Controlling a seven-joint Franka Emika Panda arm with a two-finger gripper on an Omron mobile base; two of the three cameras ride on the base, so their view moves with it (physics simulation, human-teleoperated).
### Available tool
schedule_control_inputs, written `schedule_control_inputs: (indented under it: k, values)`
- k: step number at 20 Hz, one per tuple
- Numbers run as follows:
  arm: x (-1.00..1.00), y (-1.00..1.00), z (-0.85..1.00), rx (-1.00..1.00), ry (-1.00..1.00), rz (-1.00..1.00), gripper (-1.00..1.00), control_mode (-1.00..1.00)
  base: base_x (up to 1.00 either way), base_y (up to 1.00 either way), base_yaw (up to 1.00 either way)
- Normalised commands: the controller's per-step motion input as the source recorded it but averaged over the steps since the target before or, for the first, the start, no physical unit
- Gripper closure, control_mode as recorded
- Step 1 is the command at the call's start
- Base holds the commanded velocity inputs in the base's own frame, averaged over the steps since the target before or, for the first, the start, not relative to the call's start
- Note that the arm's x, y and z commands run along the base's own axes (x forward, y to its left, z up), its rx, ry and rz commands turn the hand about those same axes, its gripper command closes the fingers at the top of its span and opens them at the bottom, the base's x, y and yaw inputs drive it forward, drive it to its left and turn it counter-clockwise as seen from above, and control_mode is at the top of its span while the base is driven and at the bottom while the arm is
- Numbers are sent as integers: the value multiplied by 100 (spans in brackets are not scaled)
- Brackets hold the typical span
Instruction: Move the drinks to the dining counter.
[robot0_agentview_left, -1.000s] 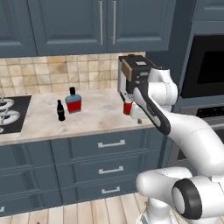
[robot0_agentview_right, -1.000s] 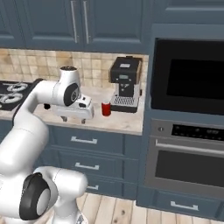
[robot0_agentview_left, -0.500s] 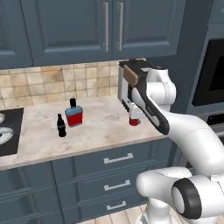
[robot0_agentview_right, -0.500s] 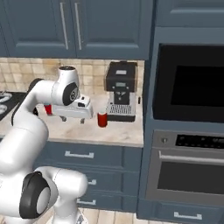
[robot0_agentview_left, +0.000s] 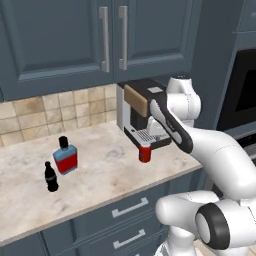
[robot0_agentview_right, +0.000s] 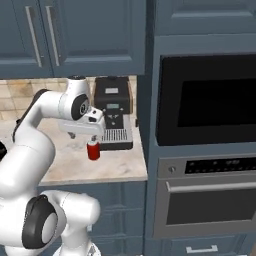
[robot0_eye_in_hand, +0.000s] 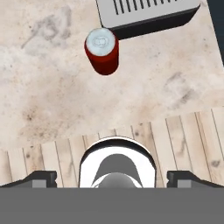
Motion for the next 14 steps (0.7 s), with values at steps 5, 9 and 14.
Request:
schedule_control_inputs:
  k: [5, 9, 14]
  values:
    - [0, 0, 0, 0, 0, 0, -100, 100, 33, 23, -13]
    - [0, 0, 0, 0, 0, 0, -100, 100, 10, 6, -7]
    - [0, 0, 0, 0, 0, 0, -100, 100, 0, 0, 0]
